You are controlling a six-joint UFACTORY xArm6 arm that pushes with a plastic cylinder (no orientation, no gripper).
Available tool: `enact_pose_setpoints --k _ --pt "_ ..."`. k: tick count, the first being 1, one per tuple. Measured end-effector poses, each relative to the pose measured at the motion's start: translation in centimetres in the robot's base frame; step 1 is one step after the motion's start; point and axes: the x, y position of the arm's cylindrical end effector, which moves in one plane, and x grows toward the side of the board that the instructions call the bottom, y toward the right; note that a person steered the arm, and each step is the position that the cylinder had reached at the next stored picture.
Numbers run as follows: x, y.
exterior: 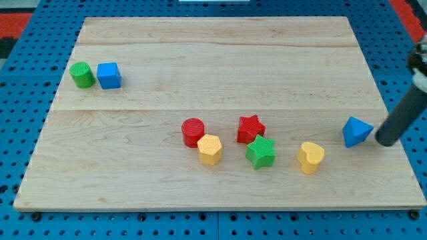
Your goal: Place the blue triangle at the top right of the cube
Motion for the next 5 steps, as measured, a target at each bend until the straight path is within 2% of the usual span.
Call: enact_pose_setpoints --k 1,2,4,5 --pt "-2.6 -6.3" --pt "-8.3 -11.1" --pt "-18.2 -24.6" --pt "-22.0 -23.7"
